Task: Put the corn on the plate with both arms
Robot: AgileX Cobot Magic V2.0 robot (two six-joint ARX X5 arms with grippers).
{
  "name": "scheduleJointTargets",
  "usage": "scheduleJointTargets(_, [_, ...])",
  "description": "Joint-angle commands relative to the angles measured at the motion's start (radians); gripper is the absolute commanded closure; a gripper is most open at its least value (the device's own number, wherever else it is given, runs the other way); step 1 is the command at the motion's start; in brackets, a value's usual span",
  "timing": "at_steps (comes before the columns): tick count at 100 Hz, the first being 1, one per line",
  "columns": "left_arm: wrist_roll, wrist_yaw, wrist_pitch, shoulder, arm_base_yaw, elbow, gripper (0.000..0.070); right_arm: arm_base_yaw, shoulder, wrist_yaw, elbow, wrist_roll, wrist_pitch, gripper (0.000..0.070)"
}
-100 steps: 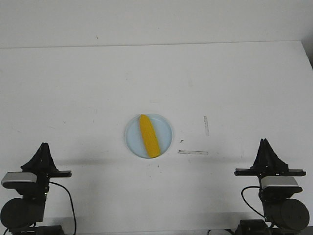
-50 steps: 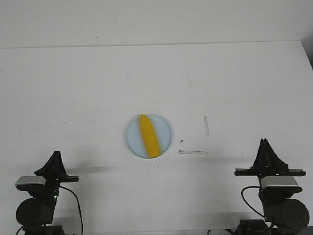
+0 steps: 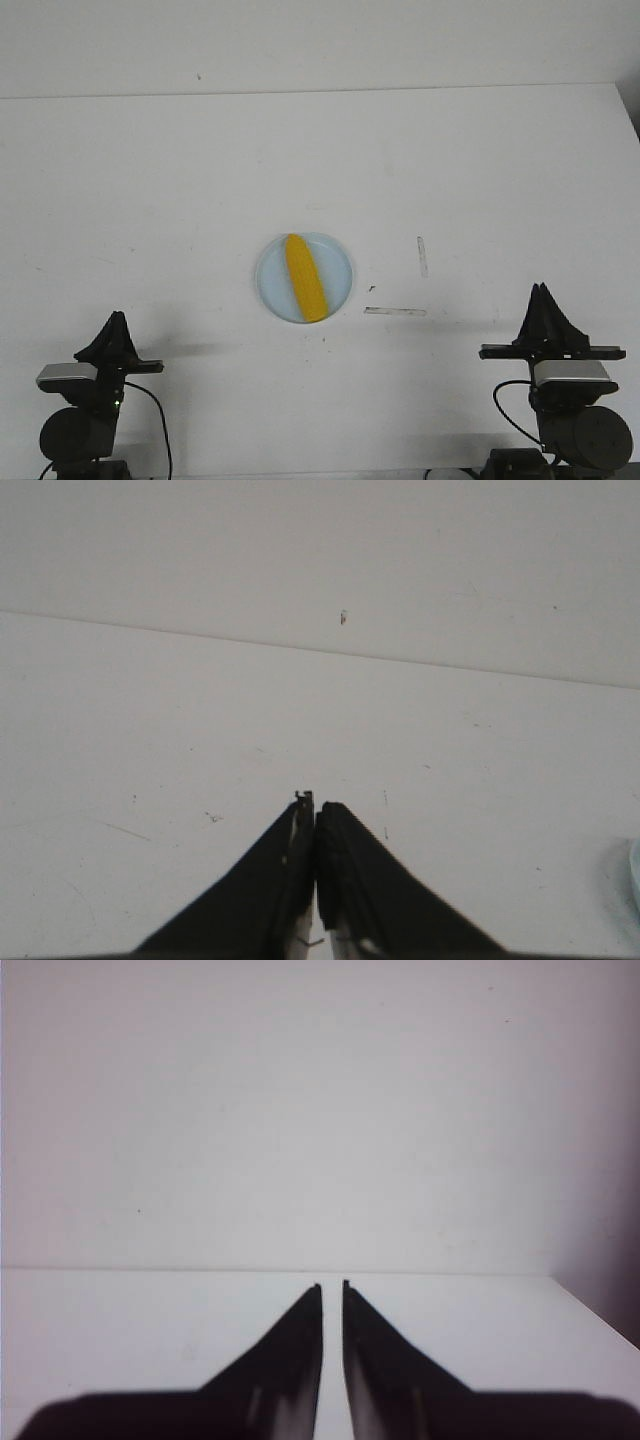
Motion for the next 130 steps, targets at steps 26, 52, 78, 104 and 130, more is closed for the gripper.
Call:
scheduleJointTargets(26, [0.08, 0.0, 0.01, -0.002, -0.002, -0.021, 0.0699, 0.001, -0.002, 0.0, 0.0, -0.004, 0.01, 0.0662])
scheduleJointTargets(52, [0.08, 0.0, 0.01, -0.002, -0.002, -0.021, 0.0699, 0.001, -0.002, 0.0, 0.0, -0.004, 0.01, 0.0662])
scheduleJointTargets(78, [0.08, 0.0, 0.01, -0.002, -0.002, -0.021, 0.0699, 0.001, -0.002, 0.0, 0.0, -0.004, 0.01, 0.0662])
scheduleJointTargets(104, [0.08, 0.0, 0.01, -0.002, -0.002, -0.021, 0.0699, 0.001, -0.002, 0.0, 0.0, -0.004, 0.01, 0.0662])
scheduleJointTargets(130, [0.08, 0.0, 0.01, -0.002, -0.002, -0.021, 0.0699, 0.003, -0.021, 0.021, -0.014, -0.007, -0.019, 0.0662])
